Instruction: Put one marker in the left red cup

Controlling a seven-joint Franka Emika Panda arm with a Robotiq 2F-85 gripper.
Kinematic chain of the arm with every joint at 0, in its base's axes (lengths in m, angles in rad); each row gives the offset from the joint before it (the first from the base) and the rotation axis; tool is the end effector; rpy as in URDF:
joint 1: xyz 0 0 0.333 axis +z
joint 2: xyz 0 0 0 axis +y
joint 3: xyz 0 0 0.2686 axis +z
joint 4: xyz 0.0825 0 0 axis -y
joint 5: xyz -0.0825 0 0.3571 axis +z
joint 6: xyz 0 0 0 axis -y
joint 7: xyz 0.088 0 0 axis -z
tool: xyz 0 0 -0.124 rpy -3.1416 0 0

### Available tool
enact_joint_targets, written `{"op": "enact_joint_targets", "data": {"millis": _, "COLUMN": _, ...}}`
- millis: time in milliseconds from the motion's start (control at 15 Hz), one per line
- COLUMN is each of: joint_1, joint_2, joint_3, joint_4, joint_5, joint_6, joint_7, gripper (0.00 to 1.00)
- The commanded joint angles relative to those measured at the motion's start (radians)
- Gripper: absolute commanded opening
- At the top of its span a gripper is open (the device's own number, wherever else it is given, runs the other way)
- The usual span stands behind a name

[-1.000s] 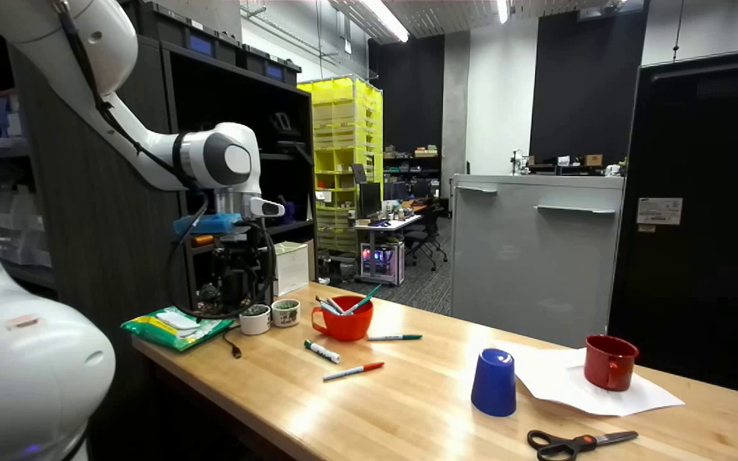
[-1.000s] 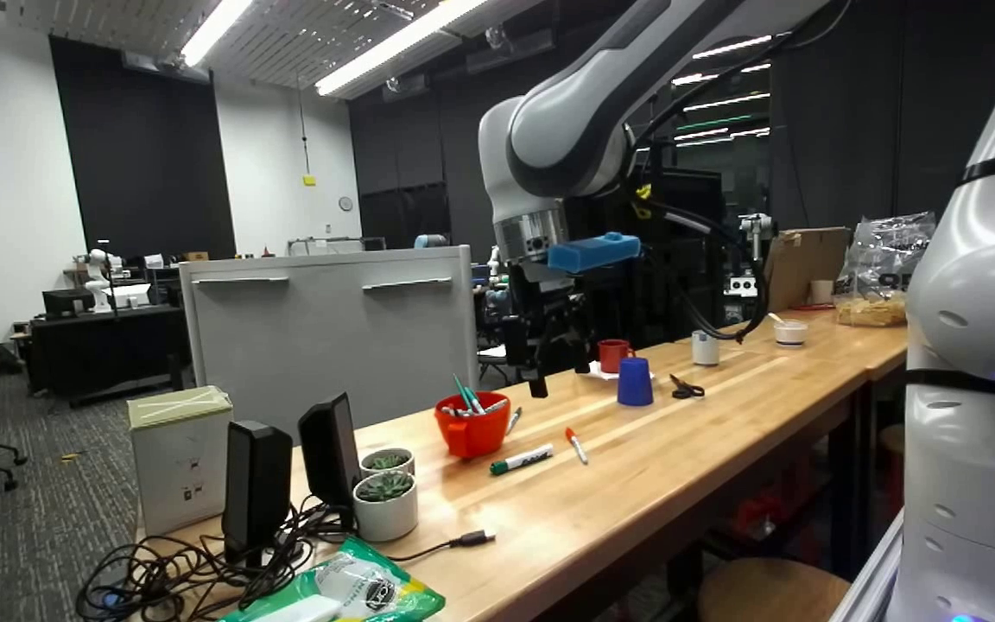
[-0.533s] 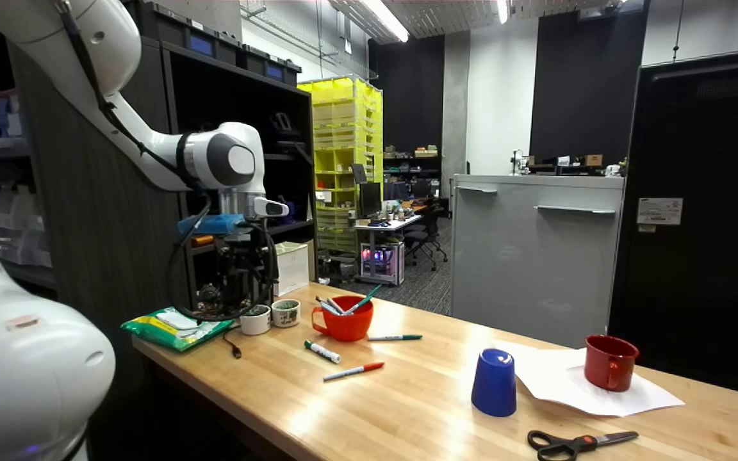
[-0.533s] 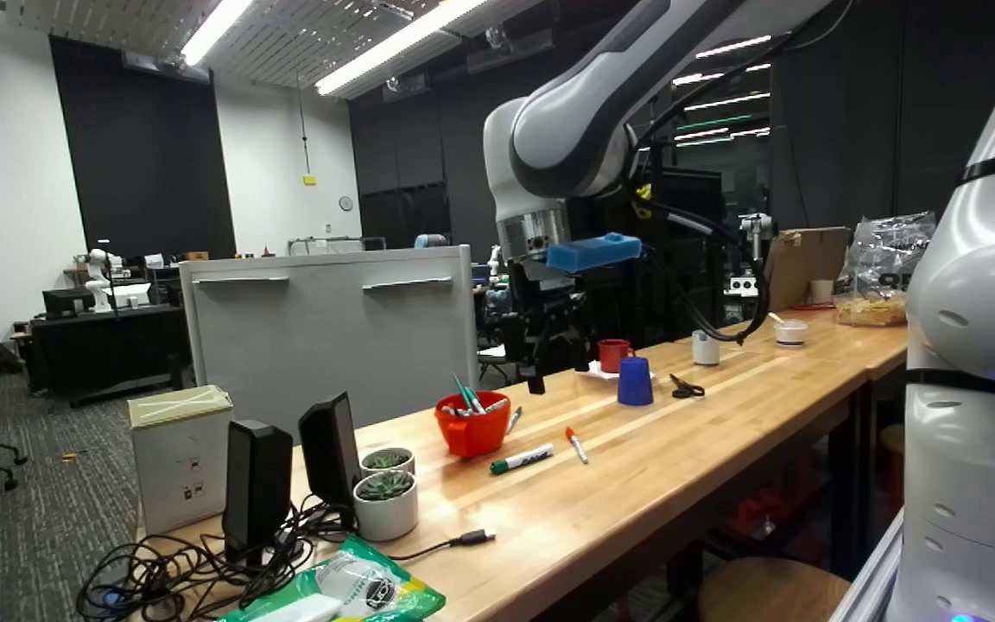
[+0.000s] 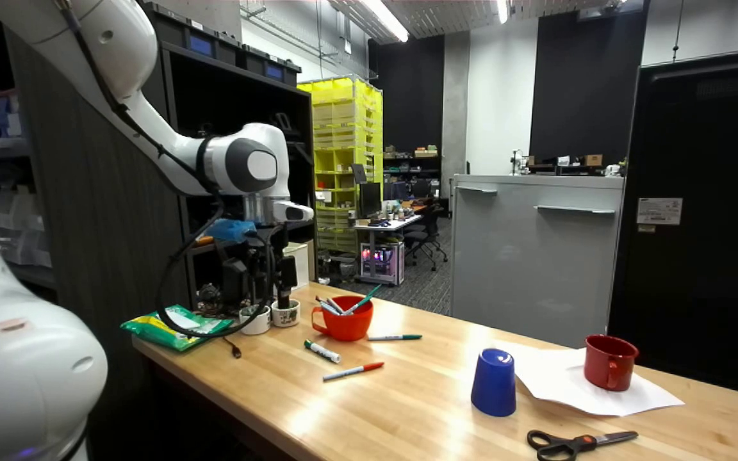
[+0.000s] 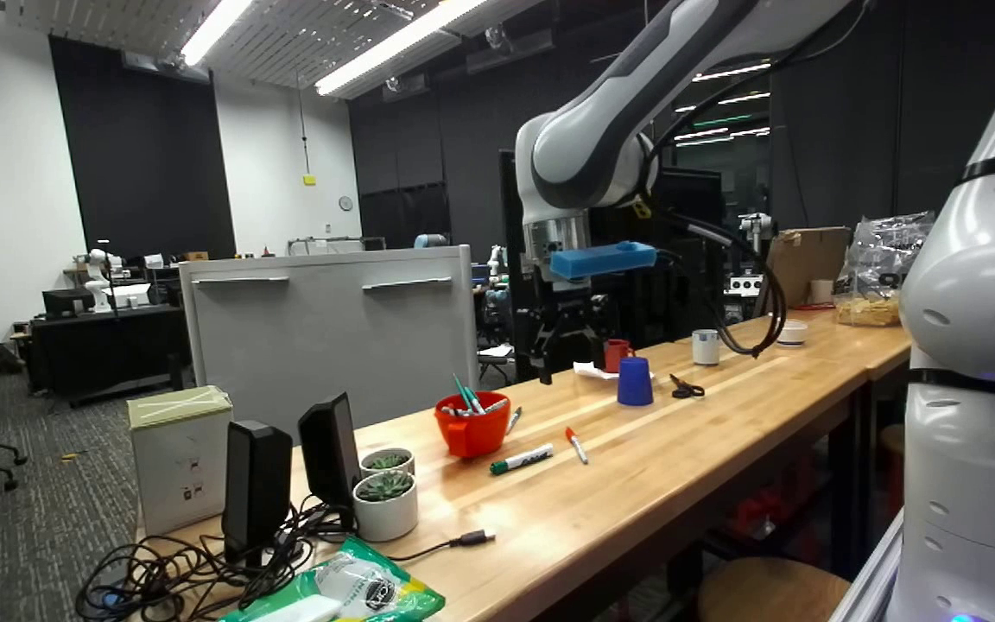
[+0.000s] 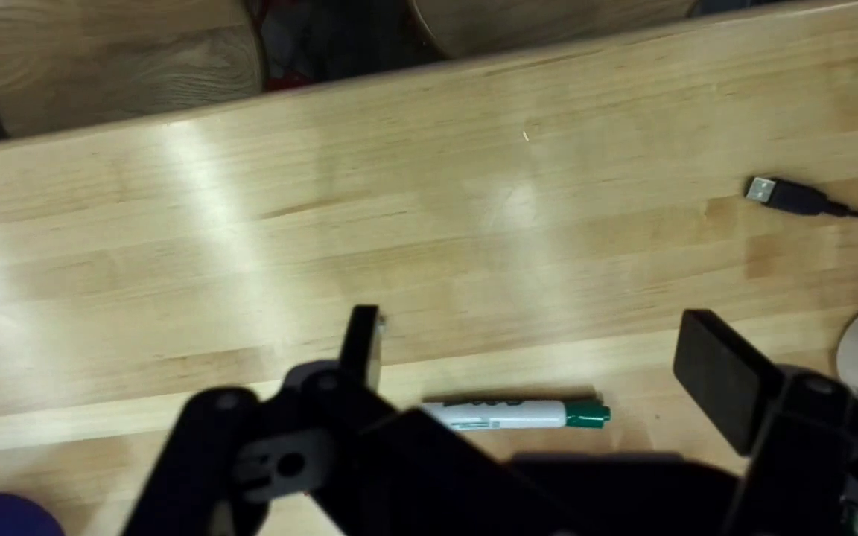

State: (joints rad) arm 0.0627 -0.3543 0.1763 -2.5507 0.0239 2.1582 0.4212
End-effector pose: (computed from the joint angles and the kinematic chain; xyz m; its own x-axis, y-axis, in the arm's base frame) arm 0.3943 0.0935 0.3419 0.9781 -0.2070 -0.0218 -0.2055 -0.9771 0.0553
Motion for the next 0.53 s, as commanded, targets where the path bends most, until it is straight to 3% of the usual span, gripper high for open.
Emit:
{"op": "enact_joint_targets", "data": {"millis": 0, "joint_1": -0.038, "joint_2": -0.058, "joint_3": -0.008, "joint_4": -0.049, "joint_5": -0.003, "joint_6": 0.004, "joint_7": 0.091, "gripper": 1.00}}
{"op": "enact_joint_targets", "data": {"millis": 467, "joint_1": -0.129, "joint_2": -0.098, "joint_3": -0.032, "joint_4": -0.115, "joint_5": -0.014, "joint_6": 0.070, "joint_7": 0.234, "gripper": 1.00}}
